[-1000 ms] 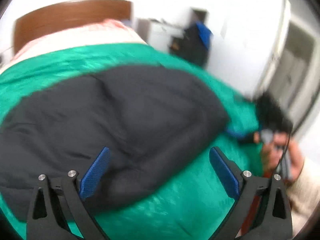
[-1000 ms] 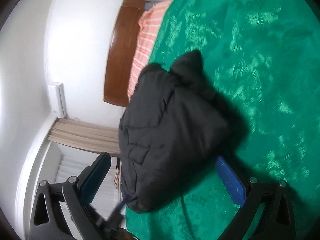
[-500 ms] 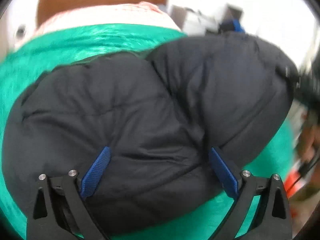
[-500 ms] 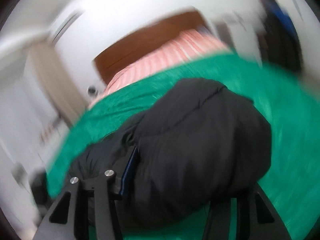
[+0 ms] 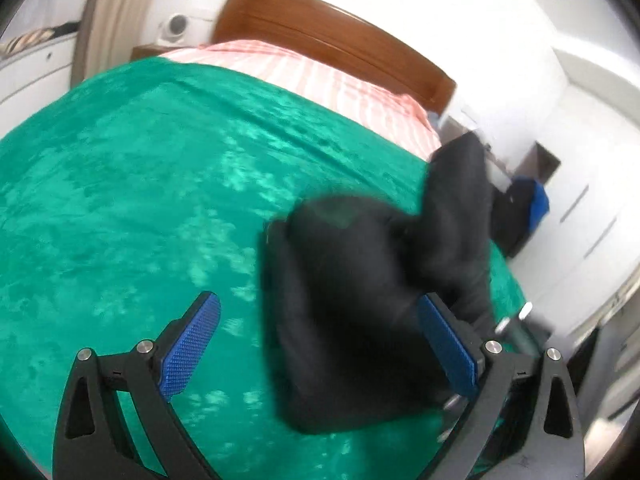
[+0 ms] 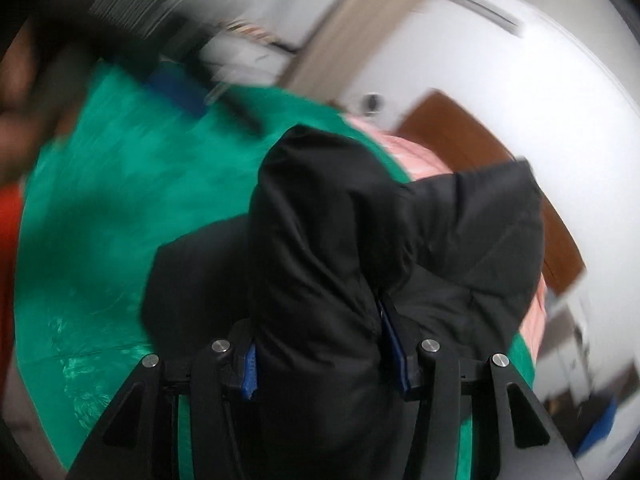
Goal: Fold large clothes
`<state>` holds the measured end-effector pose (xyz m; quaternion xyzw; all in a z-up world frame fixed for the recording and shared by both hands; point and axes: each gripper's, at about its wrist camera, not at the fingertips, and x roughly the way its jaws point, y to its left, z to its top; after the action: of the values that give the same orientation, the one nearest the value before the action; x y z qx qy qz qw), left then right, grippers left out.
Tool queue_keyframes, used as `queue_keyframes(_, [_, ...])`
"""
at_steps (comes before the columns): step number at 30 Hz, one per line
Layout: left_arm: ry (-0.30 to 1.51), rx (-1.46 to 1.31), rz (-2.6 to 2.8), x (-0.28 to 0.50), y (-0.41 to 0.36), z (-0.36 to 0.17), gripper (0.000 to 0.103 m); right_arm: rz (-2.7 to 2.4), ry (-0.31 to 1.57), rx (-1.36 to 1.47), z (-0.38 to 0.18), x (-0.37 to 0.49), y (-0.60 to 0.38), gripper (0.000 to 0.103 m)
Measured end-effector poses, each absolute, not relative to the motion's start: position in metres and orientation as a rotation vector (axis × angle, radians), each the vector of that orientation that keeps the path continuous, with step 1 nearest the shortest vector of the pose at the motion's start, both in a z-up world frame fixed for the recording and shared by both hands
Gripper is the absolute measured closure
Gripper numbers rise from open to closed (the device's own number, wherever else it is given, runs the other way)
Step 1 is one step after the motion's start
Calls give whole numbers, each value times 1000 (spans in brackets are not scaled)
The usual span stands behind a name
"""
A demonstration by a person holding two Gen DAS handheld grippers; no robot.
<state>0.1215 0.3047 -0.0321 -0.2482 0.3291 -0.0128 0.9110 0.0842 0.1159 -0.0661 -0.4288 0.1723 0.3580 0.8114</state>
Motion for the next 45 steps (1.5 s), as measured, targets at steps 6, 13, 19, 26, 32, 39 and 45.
queue_keyframes(6, [703, -585, -238, 161, 299, -16, 1, 743, 349, -919, -76, 71, 120, 53])
queue_keyframes(13, [841, -313, -277, 246, 223, -9, 2, 720, 311, -919, -79, 66, 137, 49])
queue_keyframes(19, [915, -433, -123, 246, 268, -50, 2, 829, 347, -640, -46, 27, 97, 9])
queue_keyframes(26, [946, -499, -78, 237, 285, -91, 2, 848, 430, -469, -65, -20, 45, 1])
queue_keyframes(32, [934, -405, -58, 234, 266, -83, 2, 781, 488, -346, -61, 2, 28, 1])
queue_keyframes(39, [943, -404, -53, 237, 268, -83, 2, 661, 584, -145, -54, 48, -1, 1])
queue_keyframes(45, [952, -399, -62, 241, 269, -86, 1, 544, 599, -13, -33, 104, -18, 1])
